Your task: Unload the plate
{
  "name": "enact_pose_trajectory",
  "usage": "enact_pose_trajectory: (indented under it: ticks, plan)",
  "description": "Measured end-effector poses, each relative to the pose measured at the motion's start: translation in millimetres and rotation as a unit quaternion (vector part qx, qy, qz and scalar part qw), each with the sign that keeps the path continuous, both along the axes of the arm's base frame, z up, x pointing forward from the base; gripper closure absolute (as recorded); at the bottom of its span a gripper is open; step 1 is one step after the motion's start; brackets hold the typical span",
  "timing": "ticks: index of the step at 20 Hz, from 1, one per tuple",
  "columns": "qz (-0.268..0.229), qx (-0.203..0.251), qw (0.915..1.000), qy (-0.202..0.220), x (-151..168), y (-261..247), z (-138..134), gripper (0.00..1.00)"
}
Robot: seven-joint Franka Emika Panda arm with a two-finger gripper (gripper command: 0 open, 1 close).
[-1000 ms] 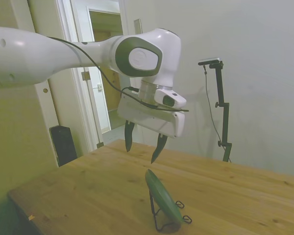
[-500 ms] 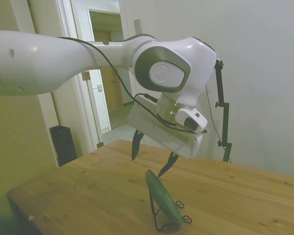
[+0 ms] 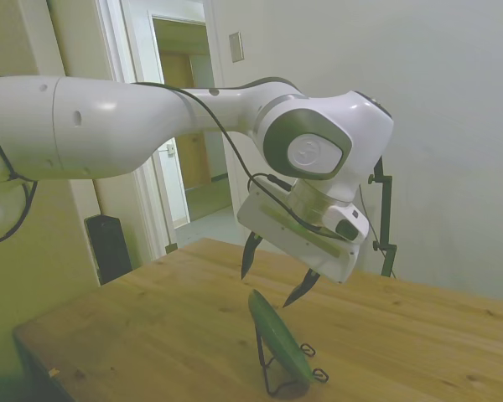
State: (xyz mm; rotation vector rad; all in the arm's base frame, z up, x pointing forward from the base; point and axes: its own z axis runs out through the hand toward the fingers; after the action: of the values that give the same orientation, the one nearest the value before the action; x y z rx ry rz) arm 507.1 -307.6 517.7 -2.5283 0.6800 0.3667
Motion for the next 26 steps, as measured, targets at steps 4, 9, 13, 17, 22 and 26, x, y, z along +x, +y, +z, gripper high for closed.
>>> enact_pose_trajectory:
  ticks: [4,9,13,17,22,26]
  plan:
    - [0.017,0.037,0.9991,0.015,-2.0,7.3,-20.1,0.0]
    - [0.022,0.054,0.9977,0.033,-1.5,10.6,-37.0,1.0]
    - [0.021,0.055,0.9977,0.033,-2.0,9.8,-36.9,1.0]
    - [0.017,0.06,0.9976,0.03,-3.2,7.7,-37.1,1.0]
    - [0.011,0.064,0.9975,0.029,-5.3,3.3,-38.9,1.0]
    - [0.009,0.066,0.9973,0.032,-4.6,1.6,-43.8,1.0]
